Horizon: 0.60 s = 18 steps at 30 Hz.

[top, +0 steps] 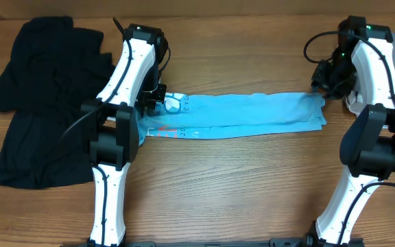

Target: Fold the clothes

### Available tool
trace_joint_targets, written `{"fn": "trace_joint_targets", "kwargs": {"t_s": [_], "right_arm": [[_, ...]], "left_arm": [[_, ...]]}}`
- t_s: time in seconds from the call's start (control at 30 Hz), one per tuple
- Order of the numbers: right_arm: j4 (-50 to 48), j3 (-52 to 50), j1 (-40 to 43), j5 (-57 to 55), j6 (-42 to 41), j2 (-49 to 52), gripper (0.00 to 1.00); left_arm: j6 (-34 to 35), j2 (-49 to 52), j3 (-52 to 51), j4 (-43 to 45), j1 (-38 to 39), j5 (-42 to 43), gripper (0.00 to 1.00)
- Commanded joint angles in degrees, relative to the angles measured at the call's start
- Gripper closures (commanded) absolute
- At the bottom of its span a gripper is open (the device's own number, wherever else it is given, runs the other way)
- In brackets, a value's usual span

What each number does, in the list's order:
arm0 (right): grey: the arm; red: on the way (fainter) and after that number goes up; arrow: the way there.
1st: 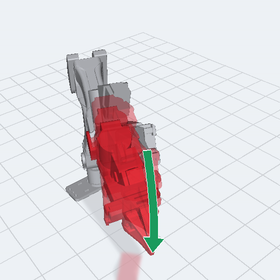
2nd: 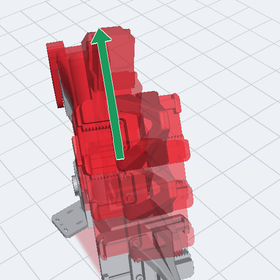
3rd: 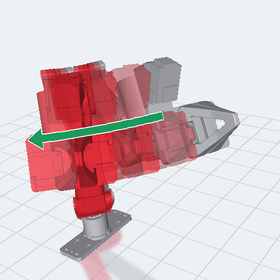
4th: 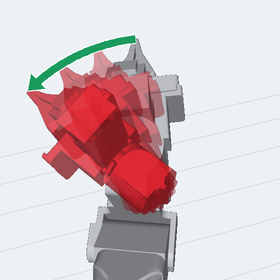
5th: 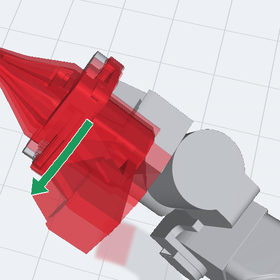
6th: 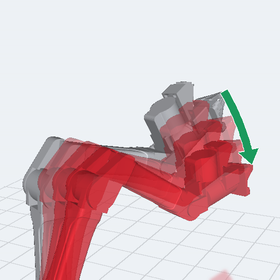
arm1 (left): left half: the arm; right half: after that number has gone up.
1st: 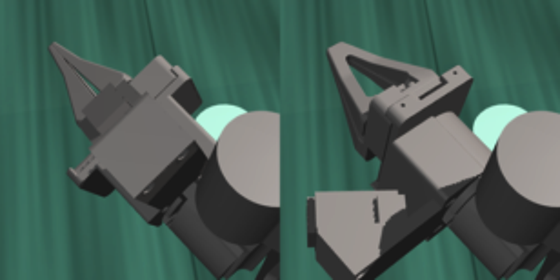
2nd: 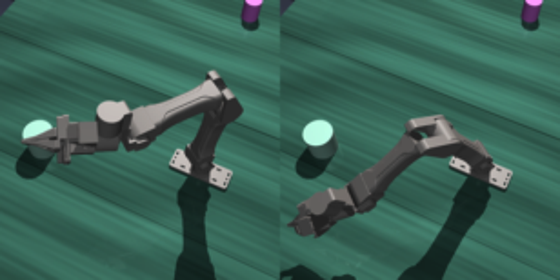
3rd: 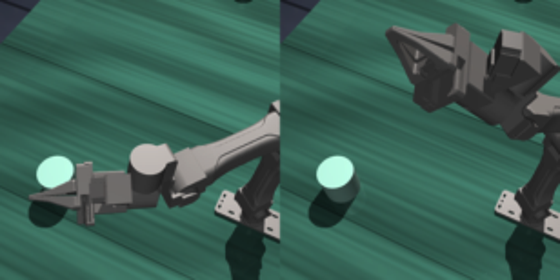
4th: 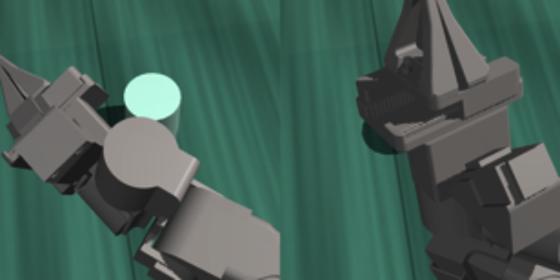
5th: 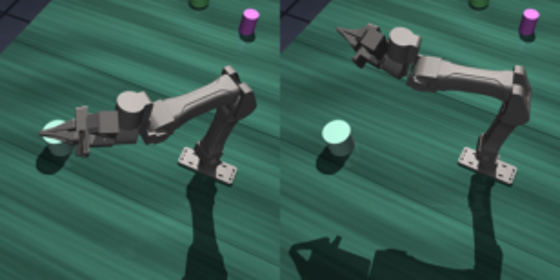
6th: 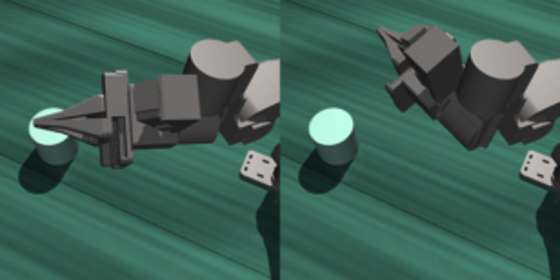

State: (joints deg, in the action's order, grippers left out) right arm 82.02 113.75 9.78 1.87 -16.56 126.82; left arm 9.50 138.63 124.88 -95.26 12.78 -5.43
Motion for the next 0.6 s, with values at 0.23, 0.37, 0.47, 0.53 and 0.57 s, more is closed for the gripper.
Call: {"fn": "trace_joint_targets", "kwargs": {"t_s": [0.23, 0.37, 0.47, 0.53, 0.57], "right_arm": [[3.2, -0.2, 1.0, -0.5, 0.3, -0.7, 0.37], [3.0, -0.2, 1.2, -0.5, 5.1, -0.7, 0.19], [2.2, -0.2, 1.2, -0.7, 9.8, -0.7, 0.18], [1.6, -0.2, 1.2, -0.9, 10.2, -0.7, 0.17], [1.5, -0.3, 1.2, -0.4, 10.7, -0.7, 0.16]], "left_arm": [[-0.9, -1.1, -0.2, 1.2, -0.1, -2.2, 0.04], [0.0, -1.6, 2.5, 1.1, -0.1, -4.1, 0.0], [0.7, -3.3, 5.8, 1.3, -0.1, -4.1, 0.0], [0.9, -4.8, 8.1, 1.3, -0.1, -4.1, 0.0], [1.0, -5.7, 9.4, 1.3, -0.1, -4.1, 0.0]]}}
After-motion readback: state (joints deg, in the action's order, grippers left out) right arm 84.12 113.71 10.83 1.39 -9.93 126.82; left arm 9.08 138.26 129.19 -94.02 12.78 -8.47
